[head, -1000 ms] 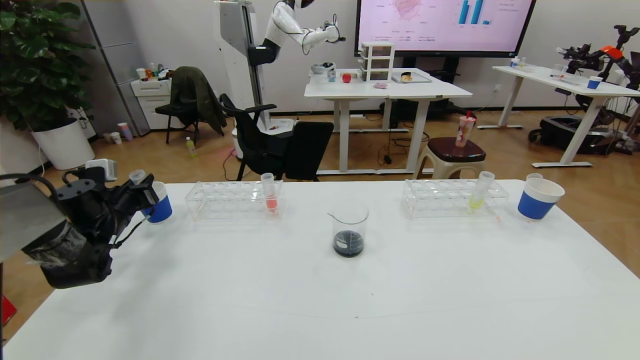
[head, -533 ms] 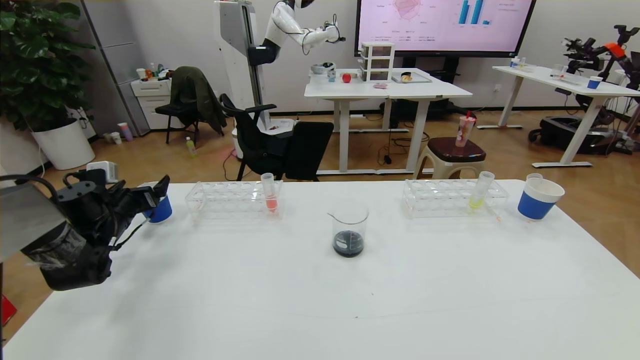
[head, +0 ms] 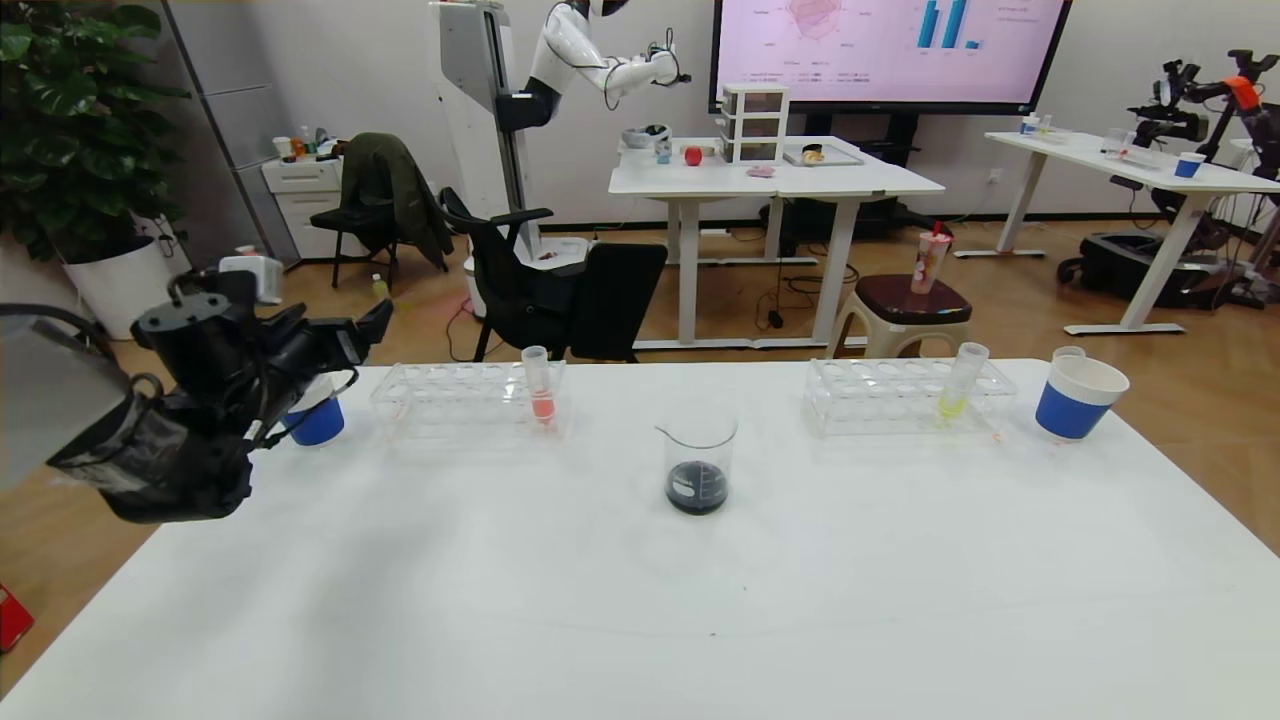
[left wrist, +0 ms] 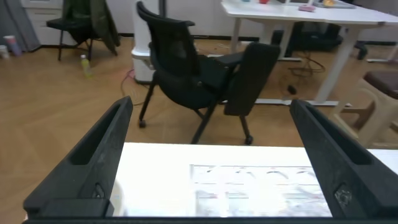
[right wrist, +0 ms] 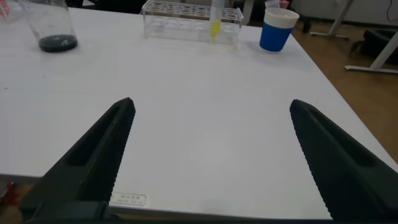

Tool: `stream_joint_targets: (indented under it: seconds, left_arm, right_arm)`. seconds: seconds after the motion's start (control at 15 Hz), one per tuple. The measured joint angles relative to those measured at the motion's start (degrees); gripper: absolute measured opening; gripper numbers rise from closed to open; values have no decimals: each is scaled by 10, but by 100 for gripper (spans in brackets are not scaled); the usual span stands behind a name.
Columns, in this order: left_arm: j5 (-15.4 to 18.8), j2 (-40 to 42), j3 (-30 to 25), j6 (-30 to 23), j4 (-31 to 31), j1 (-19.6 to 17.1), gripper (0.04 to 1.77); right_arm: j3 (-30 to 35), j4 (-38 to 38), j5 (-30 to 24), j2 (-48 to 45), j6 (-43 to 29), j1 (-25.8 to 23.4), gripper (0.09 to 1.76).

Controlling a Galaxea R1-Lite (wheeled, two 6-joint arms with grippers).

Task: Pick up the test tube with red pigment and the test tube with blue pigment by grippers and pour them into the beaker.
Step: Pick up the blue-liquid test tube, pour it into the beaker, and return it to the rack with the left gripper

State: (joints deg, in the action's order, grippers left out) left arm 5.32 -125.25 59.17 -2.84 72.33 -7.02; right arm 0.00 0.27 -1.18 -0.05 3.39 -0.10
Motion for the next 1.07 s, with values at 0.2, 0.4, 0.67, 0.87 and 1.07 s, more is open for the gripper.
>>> stream_joint_targets:
  seconds: [0.2,0.4,0.67,0.87,1.07]
  left_arm:
    - [-24,32,-5,1,-21,50,175]
    - [-41,84,-5,6,-79,66,175]
    - [-73,216,-9,44,-197,71,175]
    - [-84,359,-42,68,-292,73,175]
    - [-88,526,-98,98,-418,68,175]
  right_arm:
    - [0,0,0,0,0,0,174]
    - [0,0,0,0,0,0,174]
    - [0,0,0,0,0,0,174]
    - [0,0,0,0,0,0,174]
    - [0,0,0,0,0,0,174]
